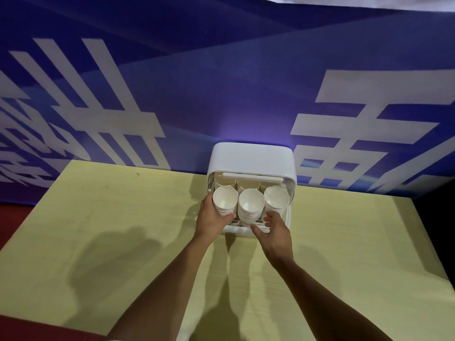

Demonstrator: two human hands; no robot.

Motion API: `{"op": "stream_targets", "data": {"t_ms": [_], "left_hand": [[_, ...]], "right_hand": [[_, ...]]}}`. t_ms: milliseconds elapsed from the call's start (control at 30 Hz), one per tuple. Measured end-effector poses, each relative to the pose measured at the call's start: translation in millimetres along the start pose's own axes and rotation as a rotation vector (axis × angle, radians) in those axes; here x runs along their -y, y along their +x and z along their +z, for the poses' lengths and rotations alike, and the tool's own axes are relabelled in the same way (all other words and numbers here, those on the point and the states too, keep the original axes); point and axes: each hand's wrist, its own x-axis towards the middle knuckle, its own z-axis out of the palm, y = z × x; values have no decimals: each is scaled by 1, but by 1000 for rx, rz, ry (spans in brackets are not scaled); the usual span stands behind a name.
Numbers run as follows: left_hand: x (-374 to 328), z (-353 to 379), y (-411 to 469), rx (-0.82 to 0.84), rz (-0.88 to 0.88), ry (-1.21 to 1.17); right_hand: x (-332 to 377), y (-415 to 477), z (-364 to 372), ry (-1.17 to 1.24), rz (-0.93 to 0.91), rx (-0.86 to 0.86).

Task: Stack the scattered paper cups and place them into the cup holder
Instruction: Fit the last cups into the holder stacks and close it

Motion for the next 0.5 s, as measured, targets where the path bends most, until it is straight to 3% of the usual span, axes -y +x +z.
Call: {"op": "stream_targets", "data": {"t_ms": [300, 500], "left_hand": [[-2, 13, 14, -47, 17, -40], [-2, 15, 19, -40, 35, -85]], "right_hand": [[3, 7, 12, 63, 36, -21], [5, 11, 31, 61, 71, -143]]}}
